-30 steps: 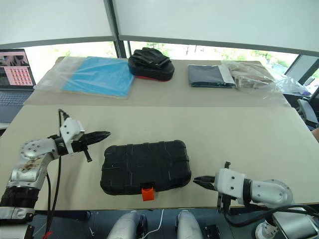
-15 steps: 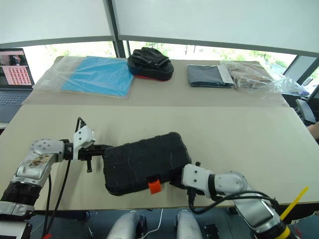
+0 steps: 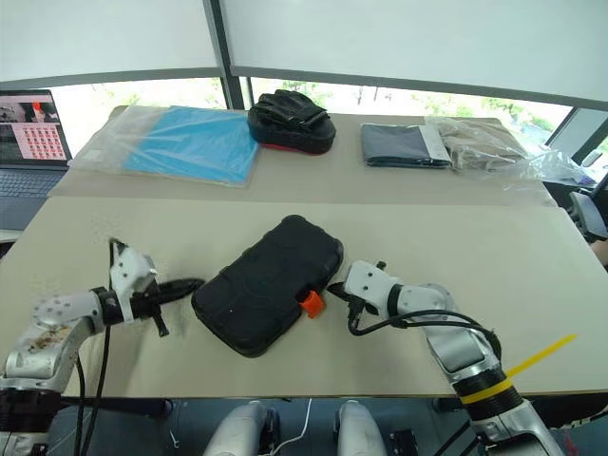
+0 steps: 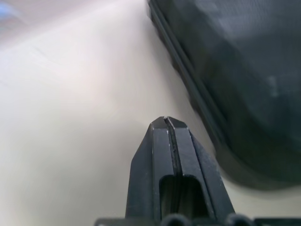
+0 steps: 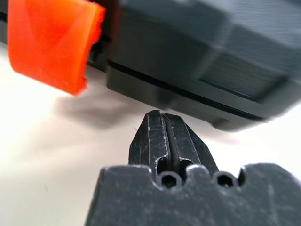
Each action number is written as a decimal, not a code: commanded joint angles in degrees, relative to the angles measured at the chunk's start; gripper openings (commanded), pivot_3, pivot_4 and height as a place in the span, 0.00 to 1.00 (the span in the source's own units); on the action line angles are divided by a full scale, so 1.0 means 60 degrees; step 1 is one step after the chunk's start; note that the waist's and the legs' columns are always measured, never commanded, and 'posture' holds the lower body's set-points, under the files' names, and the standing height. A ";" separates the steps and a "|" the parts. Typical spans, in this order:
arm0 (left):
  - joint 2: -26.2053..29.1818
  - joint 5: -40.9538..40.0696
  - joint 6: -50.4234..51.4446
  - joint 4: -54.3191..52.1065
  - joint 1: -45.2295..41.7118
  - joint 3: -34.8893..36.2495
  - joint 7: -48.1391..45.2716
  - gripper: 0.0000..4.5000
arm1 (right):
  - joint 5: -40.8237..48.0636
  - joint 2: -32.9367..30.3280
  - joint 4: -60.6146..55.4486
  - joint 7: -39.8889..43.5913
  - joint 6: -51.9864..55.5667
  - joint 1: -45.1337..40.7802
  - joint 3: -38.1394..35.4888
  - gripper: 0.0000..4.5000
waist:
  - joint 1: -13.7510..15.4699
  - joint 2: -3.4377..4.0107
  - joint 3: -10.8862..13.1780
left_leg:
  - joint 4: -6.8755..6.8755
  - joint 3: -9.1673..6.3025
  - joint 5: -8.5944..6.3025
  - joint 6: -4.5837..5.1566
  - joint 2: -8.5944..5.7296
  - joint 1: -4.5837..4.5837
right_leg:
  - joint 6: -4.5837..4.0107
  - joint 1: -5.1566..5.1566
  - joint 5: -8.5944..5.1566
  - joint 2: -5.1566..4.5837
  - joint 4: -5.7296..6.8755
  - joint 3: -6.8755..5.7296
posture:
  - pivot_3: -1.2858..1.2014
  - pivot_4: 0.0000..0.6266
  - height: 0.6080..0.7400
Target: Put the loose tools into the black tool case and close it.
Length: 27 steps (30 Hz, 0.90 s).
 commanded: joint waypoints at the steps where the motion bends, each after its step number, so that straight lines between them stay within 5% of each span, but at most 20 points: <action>1: 0.0559 -0.0715 0.1101 -0.0787 -0.0723 -0.0286 -0.0730 0.00 | 0.0917 -0.0453 -0.1310 0.0594 0.0564 0.0700 -0.0571 0.01 | -0.0008 0.0001 0.0000 | 0.0000 0.0002 -0.0001 0.0000 0.0000 0.0002 | 0.0000 0.0000 -0.0001 0.0000 -0.0001 0.0003 | 0.52 0.24 1.00; 11: -0.0436 0.0247 0.1359 -0.0627 -0.2519 -0.2899 -0.0972 0.00 | 0.1049 -0.0397 -0.2750 0.0374 0.1803 0.1696 -0.0023 0.01 | -0.0043 0.0000 0.0000 | 0.0021 0.0005 0.0000 0.0000 -0.0017 0.0005 | 0.0004 0.0004 -0.0006 0.0020 0.0014 0.0016 | 0.52 0.24 1.00; 27: -0.0852 0.0731 0.0699 -0.0171 -0.2594 -0.3120 -0.1152 0.00 | 0.0638 0.0584 -0.2025 -0.0028 0.1749 0.0644 0.0654 0.01 | -0.0015 0.0000 0.0000 | 0.0033 -0.0007 -0.0001 0.0001 -0.0013 0.0002 | -0.0004 0.0003 -0.0018 0.0016 0.0027 0.0015 | 0.52 0.24 1.00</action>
